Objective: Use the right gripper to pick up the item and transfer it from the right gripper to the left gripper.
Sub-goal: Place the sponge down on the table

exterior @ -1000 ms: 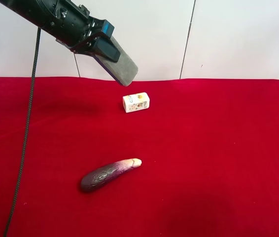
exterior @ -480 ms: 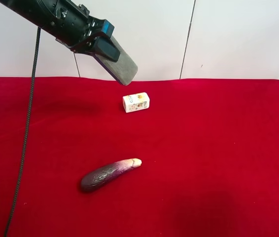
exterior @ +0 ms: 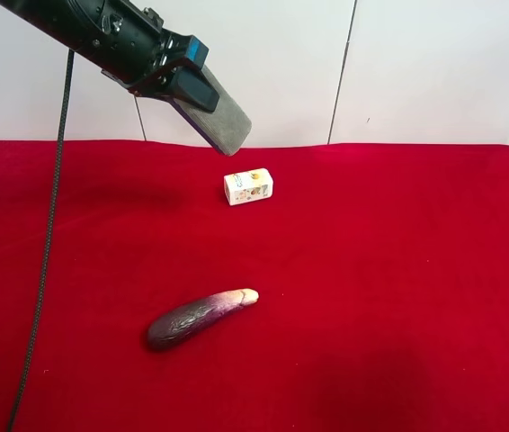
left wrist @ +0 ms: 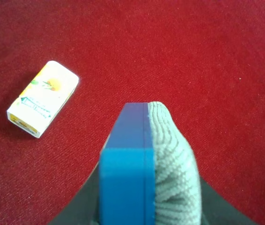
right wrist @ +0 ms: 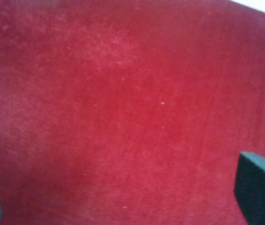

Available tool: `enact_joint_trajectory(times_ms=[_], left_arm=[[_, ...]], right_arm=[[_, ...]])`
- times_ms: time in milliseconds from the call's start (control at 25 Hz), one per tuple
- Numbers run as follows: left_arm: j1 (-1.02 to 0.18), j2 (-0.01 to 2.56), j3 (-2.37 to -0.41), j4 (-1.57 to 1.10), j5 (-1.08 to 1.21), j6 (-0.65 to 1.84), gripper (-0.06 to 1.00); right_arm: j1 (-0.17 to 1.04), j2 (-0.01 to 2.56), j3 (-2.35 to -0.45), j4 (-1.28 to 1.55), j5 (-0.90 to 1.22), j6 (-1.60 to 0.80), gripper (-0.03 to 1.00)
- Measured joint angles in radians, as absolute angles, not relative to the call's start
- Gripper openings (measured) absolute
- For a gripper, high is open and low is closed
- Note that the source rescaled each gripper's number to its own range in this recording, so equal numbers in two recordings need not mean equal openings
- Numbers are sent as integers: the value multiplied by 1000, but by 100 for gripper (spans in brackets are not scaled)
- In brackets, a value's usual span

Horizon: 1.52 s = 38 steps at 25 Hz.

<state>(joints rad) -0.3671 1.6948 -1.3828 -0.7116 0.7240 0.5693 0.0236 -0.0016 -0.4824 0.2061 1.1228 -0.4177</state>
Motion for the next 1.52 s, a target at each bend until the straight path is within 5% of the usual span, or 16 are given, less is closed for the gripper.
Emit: enact_joint_trajectory(times_ms=[880, 1520], left_arm=[[-367, 1695, -1383, -712, 718, 569, 1], [-367, 1695, -1383, -712, 717, 569, 1]], right_arm=[[24, -2, -482, 144, 1057, -19, 100], [24, -2, -482, 96, 1055, -14, 100]])
